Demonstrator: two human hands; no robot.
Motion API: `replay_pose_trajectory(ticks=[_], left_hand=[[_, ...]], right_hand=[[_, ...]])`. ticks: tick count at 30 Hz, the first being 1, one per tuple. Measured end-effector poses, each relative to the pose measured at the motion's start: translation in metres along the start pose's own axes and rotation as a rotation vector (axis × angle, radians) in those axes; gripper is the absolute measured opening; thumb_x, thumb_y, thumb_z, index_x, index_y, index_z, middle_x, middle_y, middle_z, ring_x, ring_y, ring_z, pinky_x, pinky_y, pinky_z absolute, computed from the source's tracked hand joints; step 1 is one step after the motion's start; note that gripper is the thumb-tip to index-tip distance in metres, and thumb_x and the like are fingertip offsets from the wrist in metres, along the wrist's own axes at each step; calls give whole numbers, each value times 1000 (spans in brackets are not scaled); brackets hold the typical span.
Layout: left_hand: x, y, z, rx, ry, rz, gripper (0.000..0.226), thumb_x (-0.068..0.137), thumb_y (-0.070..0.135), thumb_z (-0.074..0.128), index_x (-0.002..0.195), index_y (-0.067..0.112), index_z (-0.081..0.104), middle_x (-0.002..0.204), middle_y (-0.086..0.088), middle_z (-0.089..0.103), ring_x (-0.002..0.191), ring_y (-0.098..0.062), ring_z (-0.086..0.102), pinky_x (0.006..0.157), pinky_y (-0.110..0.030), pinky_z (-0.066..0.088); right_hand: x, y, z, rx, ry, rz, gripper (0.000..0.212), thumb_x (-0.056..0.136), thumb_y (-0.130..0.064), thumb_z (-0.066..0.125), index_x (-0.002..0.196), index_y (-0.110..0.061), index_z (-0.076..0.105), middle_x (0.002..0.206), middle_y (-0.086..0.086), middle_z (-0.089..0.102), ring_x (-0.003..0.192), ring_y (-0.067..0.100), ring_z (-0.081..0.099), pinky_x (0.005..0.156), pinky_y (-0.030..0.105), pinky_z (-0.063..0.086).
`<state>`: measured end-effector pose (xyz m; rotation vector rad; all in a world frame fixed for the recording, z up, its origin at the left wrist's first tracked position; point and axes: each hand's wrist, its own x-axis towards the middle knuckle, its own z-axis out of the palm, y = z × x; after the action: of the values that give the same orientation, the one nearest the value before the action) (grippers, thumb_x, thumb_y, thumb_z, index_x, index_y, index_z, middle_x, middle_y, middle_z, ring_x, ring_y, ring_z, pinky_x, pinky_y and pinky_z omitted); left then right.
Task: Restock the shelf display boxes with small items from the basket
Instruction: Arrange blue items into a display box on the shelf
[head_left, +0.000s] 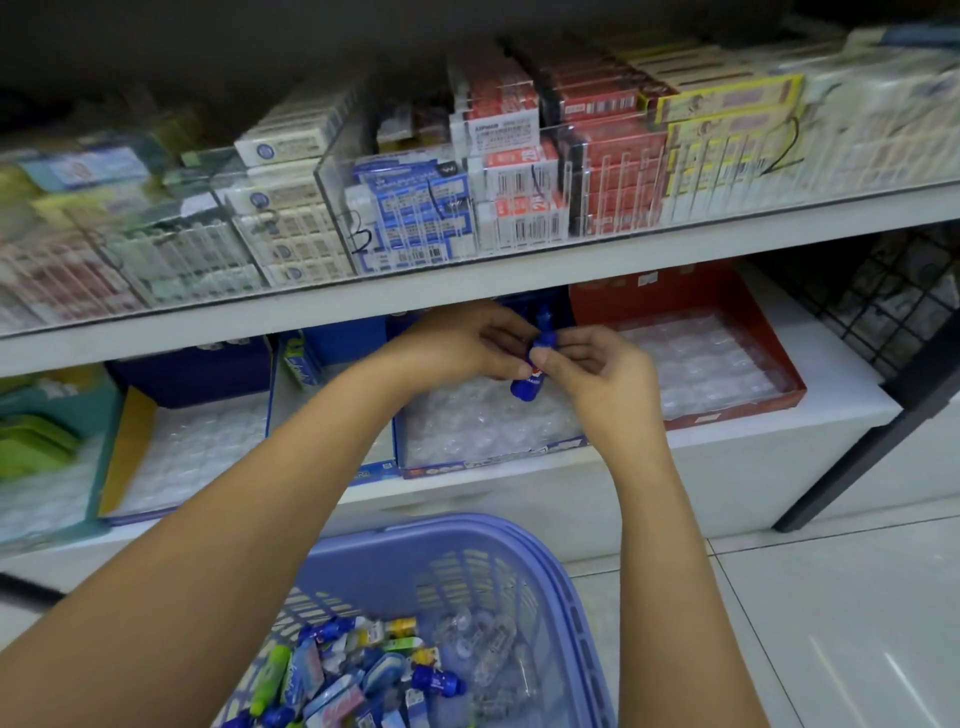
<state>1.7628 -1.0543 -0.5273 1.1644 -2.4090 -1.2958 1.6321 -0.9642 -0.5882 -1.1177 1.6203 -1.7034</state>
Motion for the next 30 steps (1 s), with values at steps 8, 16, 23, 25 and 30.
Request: replay_pose_trajectory(ticks=[8,16,23,25,30], left_hand=[[3,-6,4,161,278,16,35,75,37,76,106,35,60,97,15,62,93,-5,58,79,-15,45],[30,-50,24,44,499,-51,33,75,15,77,106,14,63,95,0,66,81,-9,58,70,-16,43],[44,-57,25,74,493,-66,28,73,12,78,91,18,57,76,9,58,68,-3,54,56,-6,40],[48,-56,23,142,450,-97,30,72,14,80,90,18,56,76,8,58,69,-6,54,57,-10,40],[49,-58,25,144,469,-108,32,70,14,81,89,19,55,76,7,58,74,-9,56,58,-13,42]], right_hand=[[8,-5,8,-19,25,-35,11,79,-24,73,89,-19,71,82,-7,71,80,12,67,69,18,50],[-3,27,21,-865,-231,-23,32,87,-22,61,113,-3,63,124,13,50,104,28,56,88,31,43],[1,29,15,-881,-268,-25,28,87,-18,60,111,-3,65,125,11,50,107,27,55,88,31,42],[0,30,15,-870,-264,-30,28,87,-18,61,111,-3,65,125,11,51,108,27,55,89,31,42],[-2,27,16,-892,-284,-38,29,87,-17,61,111,-2,64,125,14,51,108,30,55,92,36,45]])
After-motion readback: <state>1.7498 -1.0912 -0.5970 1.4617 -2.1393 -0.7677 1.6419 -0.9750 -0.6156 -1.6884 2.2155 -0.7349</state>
